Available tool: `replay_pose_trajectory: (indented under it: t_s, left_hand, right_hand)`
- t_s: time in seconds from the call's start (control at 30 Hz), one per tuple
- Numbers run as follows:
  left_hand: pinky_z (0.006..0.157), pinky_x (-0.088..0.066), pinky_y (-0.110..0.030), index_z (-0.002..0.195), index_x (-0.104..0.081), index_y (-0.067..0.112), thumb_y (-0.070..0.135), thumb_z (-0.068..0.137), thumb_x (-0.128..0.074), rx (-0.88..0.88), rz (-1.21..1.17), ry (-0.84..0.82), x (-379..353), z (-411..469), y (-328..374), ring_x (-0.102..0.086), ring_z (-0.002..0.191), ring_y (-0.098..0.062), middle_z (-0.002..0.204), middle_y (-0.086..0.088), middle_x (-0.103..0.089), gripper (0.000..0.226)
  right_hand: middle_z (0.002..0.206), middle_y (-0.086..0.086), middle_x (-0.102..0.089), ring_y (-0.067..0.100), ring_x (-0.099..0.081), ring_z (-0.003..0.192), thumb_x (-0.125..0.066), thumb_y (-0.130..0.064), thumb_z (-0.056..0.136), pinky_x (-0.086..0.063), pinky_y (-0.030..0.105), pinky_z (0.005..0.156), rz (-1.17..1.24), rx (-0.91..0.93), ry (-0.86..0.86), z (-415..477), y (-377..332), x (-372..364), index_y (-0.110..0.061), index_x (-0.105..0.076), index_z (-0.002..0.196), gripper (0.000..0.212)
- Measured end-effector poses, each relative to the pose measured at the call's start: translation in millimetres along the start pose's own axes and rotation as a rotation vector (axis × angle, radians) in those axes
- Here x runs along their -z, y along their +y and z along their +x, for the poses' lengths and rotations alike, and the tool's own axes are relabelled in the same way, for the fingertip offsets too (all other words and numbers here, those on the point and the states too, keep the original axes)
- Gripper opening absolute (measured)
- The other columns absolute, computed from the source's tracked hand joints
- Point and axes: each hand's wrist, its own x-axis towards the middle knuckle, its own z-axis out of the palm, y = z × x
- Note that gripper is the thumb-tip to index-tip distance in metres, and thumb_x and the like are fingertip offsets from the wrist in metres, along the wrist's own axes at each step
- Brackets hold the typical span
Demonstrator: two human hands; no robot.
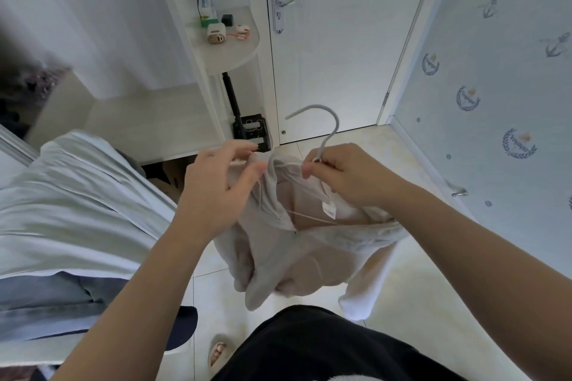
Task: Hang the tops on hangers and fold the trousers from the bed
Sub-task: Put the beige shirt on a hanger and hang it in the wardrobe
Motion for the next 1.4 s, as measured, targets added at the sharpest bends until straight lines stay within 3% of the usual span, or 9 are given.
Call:
replay_pose_trajectory:
  t_s: [0.1, 0.23, 0.33, 0.43, 0.53, 0.7, 0.87, 1.07, 1.4]
  left_hand:
    - [0.102, -0.046, -0.046, 0.126, -0.059, 0.036, 0.047, 0.1, -0.043, -0.004, -0.012, -0.117, 5, 3, -10, -0.058, 0.116, -0.01, 0.112, 0.018, -0.068, 0.033]
    - [0.062, -0.039, -0.03, 0.094, -0.053, 0.048, 0.038, 0.101, -0.052, -0.102, 0.131, -0.286, 2, 10, -19, -0.054, 0.068, -0.006, 0.073, 0.016, -0.058, 0.012]
    - [0.063, -0.041, -0.032, 0.1, -0.06, 0.042, 0.033, 0.1, -0.052, -0.104, 0.153, -0.146, 1, 11, -22, -0.055, 0.069, -0.006, 0.072, 0.016, -0.059, 0.012]
    - [0.071, -0.053, -0.037, 0.112, -0.059, 0.045, 0.037, 0.099, -0.055, -0.032, 0.109, 0.045, 13, 14, -35, -0.063, 0.077, -0.013, 0.082, 0.007, -0.068, 0.017]
    - [0.089, -0.054, -0.041, 0.114, -0.067, 0.041, 0.041, 0.095, -0.053, 0.011, -0.022, 0.091, 30, 19, -44, -0.067, 0.098, -0.009, 0.101, 0.016, -0.073, 0.023]
    - [0.099, -0.052, -0.042, 0.115, -0.074, 0.027, 0.022, 0.1, -0.058, 0.065, -0.102, 0.074, 35, 25, -51, -0.067, 0.106, -0.008, 0.105, 0.02, -0.073, 0.022]
    - [0.091, -0.048, -0.014, 0.112, -0.072, 0.036, 0.014, 0.102, -0.057, 0.075, -0.076, 0.094, 43, 24, -56, -0.063, 0.101, 0.011, 0.1, 0.033, -0.071, 0.028]
    - [0.092, -0.052, -0.035, 0.117, -0.074, 0.027, 0.028, 0.101, -0.059, 0.053, 0.111, 0.079, 45, 20, -48, -0.068, 0.104, -0.014, 0.105, 0.014, -0.074, 0.022]
    - [0.095, -0.049, -0.041, 0.119, -0.074, 0.019, 0.021, 0.102, -0.058, 0.007, 0.123, -0.081, 41, 45, -32, -0.065, 0.104, -0.021, 0.109, 0.0, -0.074, 0.023]
  right_hand:
    - [0.052, -0.013, -0.045, 0.007, -0.041, 0.049, -0.054, -0.031, 0.102, -0.046, 0.029, 0.056, 0.054, 0.013, -0.039, 5, -2, 4, -0.022, -0.07, 0.082, 0.027]
    - [0.055, -0.016, -0.045, 0.006, -0.039, 0.051, -0.057, -0.03, 0.1, -0.041, 0.023, 0.054, 0.142, 0.029, -0.016, 13, -6, 6, -0.02, -0.072, 0.085, 0.023]
    - [0.09, -0.009, -0.067, 0.012, -0.057, 0.08, -0.064, -0.033, 0.096, -0.048, 0.032, 0.081, 0.101, 0.107, 0.094, 18, 5, 6, -0.03, -0.067, 0.096, 0.005]
    - [0.14, -0.013, -0.048, 0.013, -0.04, 0.132, -0.064, -0.06, 0.079, -0.024, 0.036, 0.111, -0.183, 0.048, 0.18, 6, 40, 10, -0.047, -0.041, 0.14, 0.068]
    - [0.152, -0.011, -0.031, 0.019, -0.036, 0.138, -0.07, -0.059, 0.071, -0.023, 0.047, 0.116, -0.196, -0.069, 0.121, -11, 81, 7, -0.056, -0.009, 0.15, 0.1]
    - [0.15, -0.002, -0.038, 0.028, -0.057, 0.112, -0.064, -0.002, 0.087, -0.053, 0.042, 0.088, -0.148, -0.027, 0.267, -12, 114, -10, -0.048, -0.006, 0.155, 0.101]
    - [0.115, -0.009, -0.059, -0.009, -0.053, 0.084, -0.05, 0.001, 0.088, -0.039, 0.004, 0.078, -0.168, 0.079, 0.459, -9, 117, -4, -0.027, -0.047, 0.146, 0.065]
    - [0.102, 0.015, -0.068, 0.038, -0.063, 0.093, -0.056, 0.008, 0.09, -0.053, 0.049, 0.081, -0.353, 0.119, 0.473, 8, 87, 29, -0.003, -0.072, 0.111, 0.028]
    - [0.099, -0.004, -0.071, 0.011, -0.062, 0.093, -0.05, 0.002, 0.087, -0.048, 0.027, 0.087, -0.125, 0.239, 0.322, 42, -7, 53, -0.017, -0.074, 0.099, 0.032]
